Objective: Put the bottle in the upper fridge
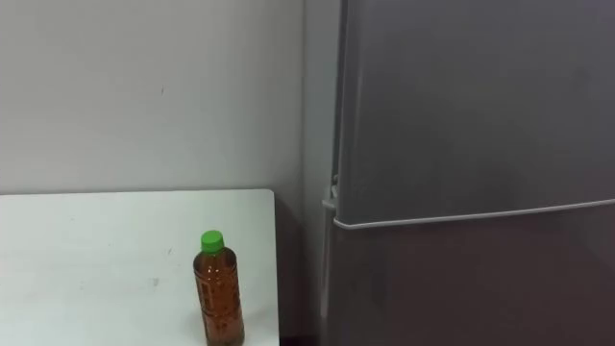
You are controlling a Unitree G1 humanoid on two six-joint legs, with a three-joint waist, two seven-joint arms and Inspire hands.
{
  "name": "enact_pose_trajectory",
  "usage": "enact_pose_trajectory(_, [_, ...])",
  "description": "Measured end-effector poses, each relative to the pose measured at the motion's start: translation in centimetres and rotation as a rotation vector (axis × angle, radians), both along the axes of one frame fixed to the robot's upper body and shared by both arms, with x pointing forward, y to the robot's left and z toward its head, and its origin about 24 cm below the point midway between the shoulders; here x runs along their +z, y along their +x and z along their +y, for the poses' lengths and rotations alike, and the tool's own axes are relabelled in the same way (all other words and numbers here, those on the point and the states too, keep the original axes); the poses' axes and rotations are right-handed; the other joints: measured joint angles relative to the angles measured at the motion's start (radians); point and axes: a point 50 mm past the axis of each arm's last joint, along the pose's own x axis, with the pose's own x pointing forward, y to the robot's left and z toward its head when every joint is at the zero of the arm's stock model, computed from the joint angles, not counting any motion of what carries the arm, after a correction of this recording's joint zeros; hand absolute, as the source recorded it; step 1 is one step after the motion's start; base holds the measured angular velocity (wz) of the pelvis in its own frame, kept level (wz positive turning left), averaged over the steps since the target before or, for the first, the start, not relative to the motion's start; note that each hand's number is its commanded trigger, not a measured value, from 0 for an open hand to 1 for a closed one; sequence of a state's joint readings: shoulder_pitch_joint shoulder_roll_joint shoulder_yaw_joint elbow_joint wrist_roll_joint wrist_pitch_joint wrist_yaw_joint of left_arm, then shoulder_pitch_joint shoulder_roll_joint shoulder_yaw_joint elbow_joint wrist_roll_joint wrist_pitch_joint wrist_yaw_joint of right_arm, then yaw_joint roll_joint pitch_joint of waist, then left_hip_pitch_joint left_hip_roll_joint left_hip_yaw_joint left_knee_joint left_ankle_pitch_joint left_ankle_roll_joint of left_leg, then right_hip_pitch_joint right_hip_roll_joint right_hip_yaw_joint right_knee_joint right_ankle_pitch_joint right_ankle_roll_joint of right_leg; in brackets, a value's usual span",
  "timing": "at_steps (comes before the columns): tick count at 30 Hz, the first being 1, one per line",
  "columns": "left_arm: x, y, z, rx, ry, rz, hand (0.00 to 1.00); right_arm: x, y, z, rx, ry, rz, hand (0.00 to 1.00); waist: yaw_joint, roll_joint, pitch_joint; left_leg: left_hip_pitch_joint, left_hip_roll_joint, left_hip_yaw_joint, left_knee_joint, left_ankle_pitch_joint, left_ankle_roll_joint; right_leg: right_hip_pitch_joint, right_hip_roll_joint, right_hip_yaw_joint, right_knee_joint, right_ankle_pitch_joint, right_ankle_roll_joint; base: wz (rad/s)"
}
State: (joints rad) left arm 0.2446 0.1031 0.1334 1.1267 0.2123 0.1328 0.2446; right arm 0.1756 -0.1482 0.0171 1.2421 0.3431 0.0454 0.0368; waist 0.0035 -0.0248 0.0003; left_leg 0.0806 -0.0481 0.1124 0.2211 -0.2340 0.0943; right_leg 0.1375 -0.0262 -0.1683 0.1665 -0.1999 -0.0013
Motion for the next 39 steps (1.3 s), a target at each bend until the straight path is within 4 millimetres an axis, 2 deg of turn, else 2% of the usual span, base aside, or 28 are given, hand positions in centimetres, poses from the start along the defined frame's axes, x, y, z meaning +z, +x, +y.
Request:
enact_pose_trajectory(19, [0.0, 0.2, -0.1, -0.027, -0.002, 0.013, 0.00, 0.0, 0.0, 0.0, -0.007, 0.000, -0.001, 0.00, 0.001, 0.002, 0.0003, -0.001, 0.001, -0.001, 0.000, -0.001, -0.001, -0.003, 0.001, 0.001, 0.001, -0.001, -0.001, 0.00])
enact_pose_trajectory(29, [0.1, 0.4, 0.3, 0.193, 0.026, -0.067, 0.00, 0.1, 0.1, -0.3, -0.002, -0.008, -0.003, 0.00, 0.001, 0.014, 0.0007, -0.002, 0.001, -0.001, 0.000, -0.001, -0.001, -0.002, 0.001, 0.001, 0.001, -0.002, -0.002, 0.00])
enact_pose_trajectory(32, [0.6, 1.7, 1.2, 0.328, 0.049, -0.166, 0.00, 0.1, 0.1, -0.6, -0.005, -0.015, -0.005, 0.00, 0.003, 0.030, -0.0028, -0.004, 0.000, -0.007, 0.002, -0.001, -0.001, -0.003, 0.001, -0.004, 0.000, -0.002, -0.002, 0.05])
enact_pose_trajectory(33, [0.9, 2.4, 1.7, 0.375, 0.070, -0.218, 0.00, 0.2, 0.2, -0.7, -0.008, -0.019, -0.008, 0.00, 0.003, 0.029, 0.0002, -0.001, 0.000, -0.008, 0.001, 0.000, -0.002, -0.003, 0.001, -0.005, 0.000, -0.002, -0.002, 0.00])
enact_pose_trajectory(39, [3.0, 6.2, 4.0, 0.592, 0.179, -0.469, 0.00, 0.4, 0.3, -1.5, -0.020, -0.040, -0.017, 0.00, 0.003, 0.057, 0.0012, 0.003, 0.000, -0.006, -0.002, 0.000, -0.003, 0.002, 0.009, -0.001, 0.003, -0.002, -0.002, 0.00])
